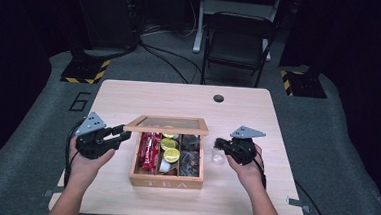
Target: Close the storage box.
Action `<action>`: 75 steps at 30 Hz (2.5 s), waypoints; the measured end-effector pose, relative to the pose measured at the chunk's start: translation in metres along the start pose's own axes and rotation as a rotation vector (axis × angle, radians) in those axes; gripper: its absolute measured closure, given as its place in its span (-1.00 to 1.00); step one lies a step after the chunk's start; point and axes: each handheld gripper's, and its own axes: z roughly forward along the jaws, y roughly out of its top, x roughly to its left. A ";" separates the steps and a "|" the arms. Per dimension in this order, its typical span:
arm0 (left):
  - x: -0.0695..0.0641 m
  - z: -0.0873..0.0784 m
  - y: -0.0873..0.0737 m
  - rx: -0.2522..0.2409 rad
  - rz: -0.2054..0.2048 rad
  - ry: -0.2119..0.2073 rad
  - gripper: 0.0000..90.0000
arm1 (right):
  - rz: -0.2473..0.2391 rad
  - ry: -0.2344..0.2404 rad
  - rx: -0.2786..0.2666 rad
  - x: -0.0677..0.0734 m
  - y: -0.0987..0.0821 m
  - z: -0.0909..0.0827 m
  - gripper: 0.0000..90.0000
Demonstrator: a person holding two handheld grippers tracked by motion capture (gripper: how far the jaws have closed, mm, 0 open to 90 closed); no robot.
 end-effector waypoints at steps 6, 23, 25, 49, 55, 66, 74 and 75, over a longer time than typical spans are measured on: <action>0.000 0.000 0.000 0.000 0.001 -0.001 0.48 | -0.019 -0.019 0.022 0.001 -0.001 0.002 0.78; 0.000 0.002 0.000 0.005 0.005 0.002 0.45 | -0.034 -0.036 -0.022 0.008 0.004 -0.003 0.24; 0.000 0.001 0.000 0.006 0.003 -0.001 0.45 | -0.025 -0.032 -0.032 0.011 0.006 -0.004 0.21; -0.003 0.000 -0.003 0.018 0.019 0.007 0.45 | -0.102 0.051 -0.173 0.054 0.040 -0.027 -0.02; -0.004 0.001 -0.002 0.018 0.020 0.010 0.42 | -0.117 0.053 -0.173 0.056 0.043 -0.027 0.00; -0.002 0.003 0.003 0.018 0.017 0.014 0.40 | -0.118 0.038 -0.165 0.057 0.055 -0.032 0.17; -0.001 0.001 -0.004 0.025 0.022 -0.016 0.39 | -0.083 0.077 -0.159 0.056 0.050 -0.033 0.17; -0.001 0.002 -0.006 0.017 0.019 -0.018 0.39 | -0.082 0.084 -0.153 0.055 0.049 -0.034 0.17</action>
